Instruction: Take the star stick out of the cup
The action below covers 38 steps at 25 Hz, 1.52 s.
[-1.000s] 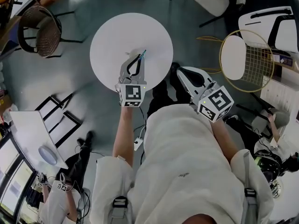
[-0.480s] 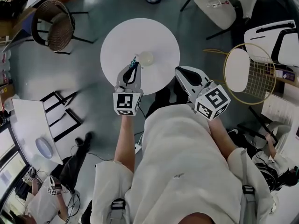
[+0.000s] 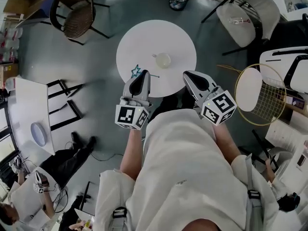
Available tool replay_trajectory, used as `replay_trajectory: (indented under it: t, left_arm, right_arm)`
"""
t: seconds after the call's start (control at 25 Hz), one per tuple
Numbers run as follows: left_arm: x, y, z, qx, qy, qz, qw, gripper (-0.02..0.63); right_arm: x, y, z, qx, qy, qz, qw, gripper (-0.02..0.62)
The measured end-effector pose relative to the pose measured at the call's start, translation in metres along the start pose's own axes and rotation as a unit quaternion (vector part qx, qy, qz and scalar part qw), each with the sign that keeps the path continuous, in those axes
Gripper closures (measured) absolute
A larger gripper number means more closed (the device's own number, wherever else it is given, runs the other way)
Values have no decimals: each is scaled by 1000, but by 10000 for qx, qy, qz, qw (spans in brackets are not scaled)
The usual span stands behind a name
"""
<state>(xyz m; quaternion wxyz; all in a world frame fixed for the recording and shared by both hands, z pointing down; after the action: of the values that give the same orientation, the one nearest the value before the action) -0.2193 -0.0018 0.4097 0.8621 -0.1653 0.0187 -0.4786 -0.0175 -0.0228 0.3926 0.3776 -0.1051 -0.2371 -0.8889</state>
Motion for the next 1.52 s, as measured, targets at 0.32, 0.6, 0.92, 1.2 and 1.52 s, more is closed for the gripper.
replay_trajectory:
  t: [0.32,0.6,0.92,1.2,1.52]
  left_arm:
    - [-19,5,-6,-429,352,-93,9984,591]
    - [-46,20,7,-308,420,-460,9976,591]
    - [-43,85,27,-412,546,-613,9958,591]
    - [-22,178,48,-582,578,-623,9947,591]
    - [-39,262,83,-810,598,-928,9906,591]
  right_arm:
    - [18,-8,-10,-108,-117,-374,9992,588]
    - [3,-19,1,-312,-159,-626,9974,588]
    - [-62,1,11,-415,-63,-821,9957,588]
    - [-141,37,31,-285,-94,-991,9946,588]
    - [-196,52,73,-221,-387,-1392,9893,588]
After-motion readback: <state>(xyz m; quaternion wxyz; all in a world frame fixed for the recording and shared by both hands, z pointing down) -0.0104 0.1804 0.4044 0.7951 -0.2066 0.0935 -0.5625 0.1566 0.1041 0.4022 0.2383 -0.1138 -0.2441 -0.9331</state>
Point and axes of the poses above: the fingertips, and each gripper's own axes: x forward along the fingers, y to its right, z out of its underside, the point moved 6 cm from there along -x, backward along the fingers, and after that the axes turned 7 degrees about z, right-handed, at the moved point
